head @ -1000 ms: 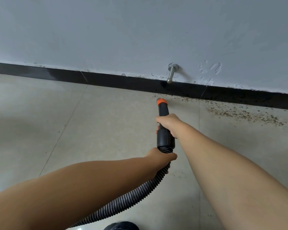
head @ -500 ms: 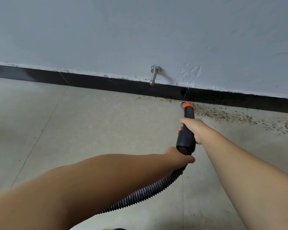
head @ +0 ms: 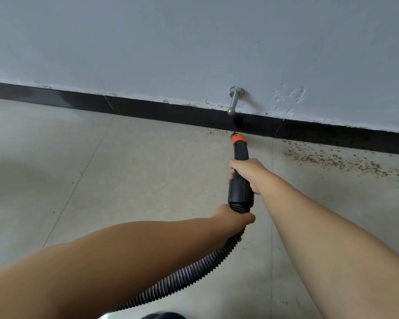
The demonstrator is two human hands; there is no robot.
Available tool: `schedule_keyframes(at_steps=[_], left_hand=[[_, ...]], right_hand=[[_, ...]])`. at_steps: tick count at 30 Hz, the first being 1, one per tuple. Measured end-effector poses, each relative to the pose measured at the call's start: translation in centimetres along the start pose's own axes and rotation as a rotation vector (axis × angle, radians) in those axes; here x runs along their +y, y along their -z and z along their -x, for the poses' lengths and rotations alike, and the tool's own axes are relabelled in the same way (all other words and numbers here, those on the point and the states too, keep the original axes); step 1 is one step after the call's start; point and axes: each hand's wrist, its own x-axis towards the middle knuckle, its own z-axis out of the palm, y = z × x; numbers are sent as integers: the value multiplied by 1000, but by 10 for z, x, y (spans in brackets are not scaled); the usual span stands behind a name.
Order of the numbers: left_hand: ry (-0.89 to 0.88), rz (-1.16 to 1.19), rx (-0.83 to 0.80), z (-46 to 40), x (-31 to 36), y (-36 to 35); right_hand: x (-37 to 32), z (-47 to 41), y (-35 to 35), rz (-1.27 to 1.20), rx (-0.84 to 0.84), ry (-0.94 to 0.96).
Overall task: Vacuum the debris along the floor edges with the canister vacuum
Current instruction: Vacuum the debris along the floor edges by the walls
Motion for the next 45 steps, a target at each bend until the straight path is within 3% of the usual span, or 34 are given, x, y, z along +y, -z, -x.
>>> schedule_keyframes(at_steps=[12, 24, 35, 40, 45], left_hand=[[3, 58, 118, -4, -9, 48], [-21, -70, -64, -15, 9, -11], [-35, -149, -137, -16, 25, -61], [-42, -137, -102, -16, 28, -62], [-15, -40, -32, -9, 15, -40]], right_hand=[[-19, -9, -65, 110, -90, 68], [2, -4, 23, -30, 89, 1], [17, 0, 87, -140, 172, -46], [12, -2, 87, -109, 170, -32], [3, -3, 46, 12, 65, 3]])
